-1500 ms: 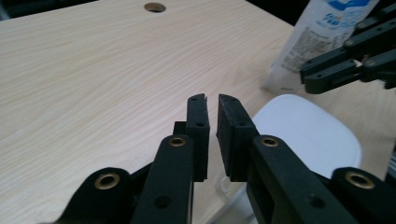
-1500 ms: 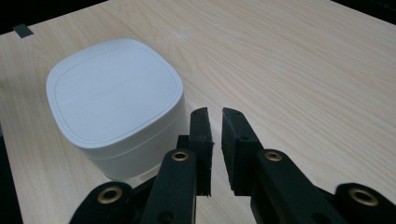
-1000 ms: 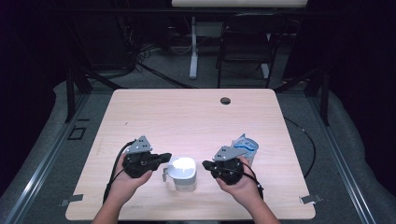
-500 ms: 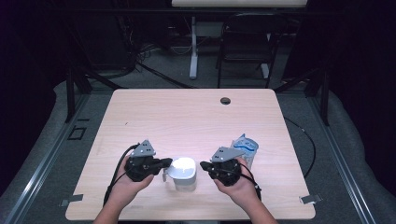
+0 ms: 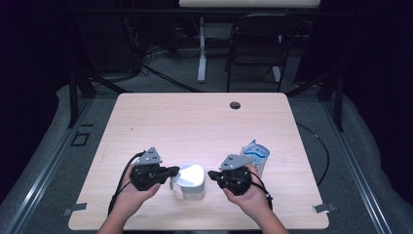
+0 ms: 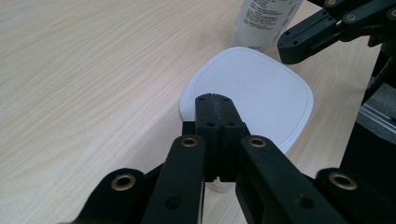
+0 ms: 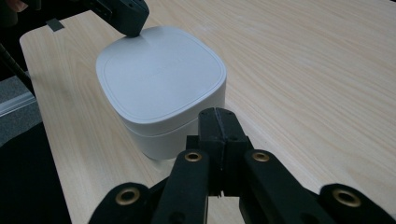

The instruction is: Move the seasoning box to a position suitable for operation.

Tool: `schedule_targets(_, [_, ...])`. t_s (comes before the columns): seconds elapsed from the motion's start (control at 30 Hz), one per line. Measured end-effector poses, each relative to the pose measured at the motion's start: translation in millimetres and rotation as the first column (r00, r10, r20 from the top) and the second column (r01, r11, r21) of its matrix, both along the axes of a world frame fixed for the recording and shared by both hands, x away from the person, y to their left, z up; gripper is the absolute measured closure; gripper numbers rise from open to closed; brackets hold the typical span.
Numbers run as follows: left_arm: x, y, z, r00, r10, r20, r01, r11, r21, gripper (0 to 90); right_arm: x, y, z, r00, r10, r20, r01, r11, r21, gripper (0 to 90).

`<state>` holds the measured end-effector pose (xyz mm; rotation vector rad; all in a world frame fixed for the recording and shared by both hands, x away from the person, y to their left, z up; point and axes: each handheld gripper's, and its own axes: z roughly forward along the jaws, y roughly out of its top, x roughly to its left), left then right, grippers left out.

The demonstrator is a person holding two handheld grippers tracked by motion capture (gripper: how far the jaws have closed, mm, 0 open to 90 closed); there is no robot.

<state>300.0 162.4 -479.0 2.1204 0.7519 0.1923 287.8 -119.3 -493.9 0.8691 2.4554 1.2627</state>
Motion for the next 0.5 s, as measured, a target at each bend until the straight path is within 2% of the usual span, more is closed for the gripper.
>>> schedule_targets(0.5, [-4.2,-2.5,-0.3,0.9998,-0.003,0.019,0.003,1.0,0.009,90.0,-3.3,2.9,-1.1,0.9998,0.017,-0.011,-0.017,1.0,-0.017,88.5])
